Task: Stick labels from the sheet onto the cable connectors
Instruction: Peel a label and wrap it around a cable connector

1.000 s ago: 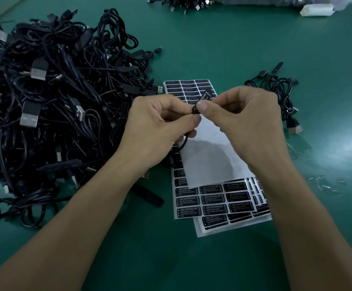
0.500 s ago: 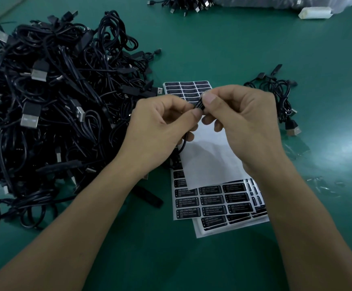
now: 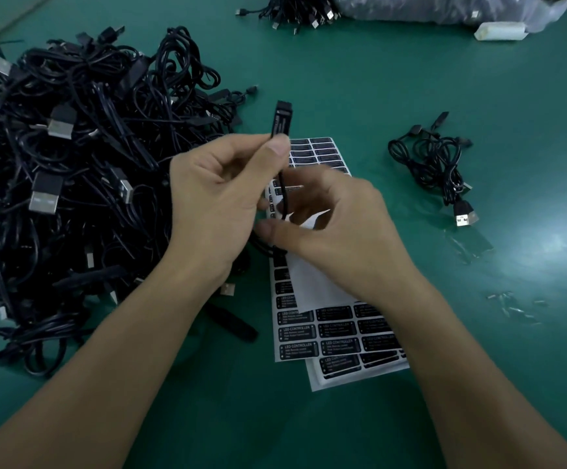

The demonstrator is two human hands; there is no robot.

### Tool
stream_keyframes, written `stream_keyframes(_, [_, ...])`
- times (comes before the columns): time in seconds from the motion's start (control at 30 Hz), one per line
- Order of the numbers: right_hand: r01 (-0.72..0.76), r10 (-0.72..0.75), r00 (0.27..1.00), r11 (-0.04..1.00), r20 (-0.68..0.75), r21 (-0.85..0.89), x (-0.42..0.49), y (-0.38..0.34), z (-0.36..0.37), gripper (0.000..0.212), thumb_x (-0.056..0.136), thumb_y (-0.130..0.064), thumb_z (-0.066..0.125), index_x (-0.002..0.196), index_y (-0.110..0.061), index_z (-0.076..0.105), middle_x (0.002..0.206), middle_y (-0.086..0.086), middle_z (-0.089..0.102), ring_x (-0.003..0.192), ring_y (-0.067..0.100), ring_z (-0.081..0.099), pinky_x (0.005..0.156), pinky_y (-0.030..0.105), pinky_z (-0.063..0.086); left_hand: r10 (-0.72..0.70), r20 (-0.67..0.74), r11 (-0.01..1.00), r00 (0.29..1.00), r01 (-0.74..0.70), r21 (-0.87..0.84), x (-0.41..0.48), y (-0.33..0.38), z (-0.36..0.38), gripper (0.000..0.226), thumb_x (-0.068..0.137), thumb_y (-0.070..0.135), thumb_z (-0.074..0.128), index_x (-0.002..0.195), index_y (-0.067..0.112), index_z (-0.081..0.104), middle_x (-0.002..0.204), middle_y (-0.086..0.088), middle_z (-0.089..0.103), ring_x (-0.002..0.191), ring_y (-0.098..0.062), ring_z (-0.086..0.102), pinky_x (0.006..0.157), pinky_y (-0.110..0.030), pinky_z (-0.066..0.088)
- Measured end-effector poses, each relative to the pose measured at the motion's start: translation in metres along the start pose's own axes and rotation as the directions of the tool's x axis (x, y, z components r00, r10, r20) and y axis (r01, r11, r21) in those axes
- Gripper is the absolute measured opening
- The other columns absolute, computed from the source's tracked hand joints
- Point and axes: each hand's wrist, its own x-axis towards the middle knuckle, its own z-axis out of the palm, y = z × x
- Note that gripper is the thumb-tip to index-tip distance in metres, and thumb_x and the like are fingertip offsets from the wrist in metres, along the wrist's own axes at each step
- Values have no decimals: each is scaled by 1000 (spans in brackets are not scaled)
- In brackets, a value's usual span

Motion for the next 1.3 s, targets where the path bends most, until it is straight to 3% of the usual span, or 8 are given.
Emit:
stream_keyframes(0.13, [97,-97,995,995,-15,26,-2,-4,16,2,87,-21,76,85,-22,74,69,-8,70,63,3,62,62,16,48,12,-53,999,999,-14,-48,1,4,-1,15,95,14,68,81,17,73,67,11,68,60,2,56,59,-15,45])
stream_keyframes(0.37, [63,-23,993,925,-113,375,-1,-12,8,14,90,-10,71,98,-22,71,74,12,70,57,8,56,52,21,47,-105,-133,980,986,80,-182,6,5,-6,30,106,34,47,84,17,56,72,3,68,60,-8,56,52,-23,46])
stream_keyframes(0.63, [6,271,882,813,-386,583,19,-3,-55,22,95,-5,62,85,-18,76,59,-4,63,53,8,50,50,20,37,-66,-46,998,997,67,10,3,-4,-2,27,106,19,46,84,16,62,69,9,66,62,-4,56,53,-19,47])
stream_keyframes(0.83, [-103,430,703,850,-567,517,41,13,-104,25,94,-7,57,82,-18,76,74,1,63,62,13,51,58,25,45,19,139,960,990,-57,276,-3,-14,0,19,98,16,61,79,21,65,72,4,68,62,-8,56,60,-23,47])
stream_keyframes(0.9, [-151,488,672,826,-557,542,47,21,-110,23,96,-6,55,84,-14,73,66,-2,68,61,18,60,65,30,57,24,237,911,971,-118,394,-6,-17,1,16,95,18,65,80,24,65,71,10,66,64,-3,58,61,-17,46])
stream_keyframes(1.0, [-221,544,638,807,-545,548,50,37,-112,18,96,-6,55,88,-10,71,49,-8,62,45,14,57,52,25,53,-4,299,847,954,-156,508,-9,-21,1,11,92,31,63,80,30,64,76,20,65,68,-3,60,61,-19,48])
stream_keyframes(1.13, [-323,443,607,896,-660,304,55,48,-111,25,95,-9,52,96,-17,76,77,-4,67,55,6,53,54,21,43,10,278,860,961,-150,487,-8,-22,0,11,91,27,65,80,30,65,76,22,65,65,-1,59,60,-11,42])
stream_keyframes(1.3, [-372,271,642,928,-717,17,48,35,-109,26,97,-37,47,87,-22,65,71,-10,56,56,2,50,53,17,39,-25,301,833,953,-147,534,-9,-22,1,12,86,37,59,79,29,64,75,21,65,66,-6,60,64,-31,53])
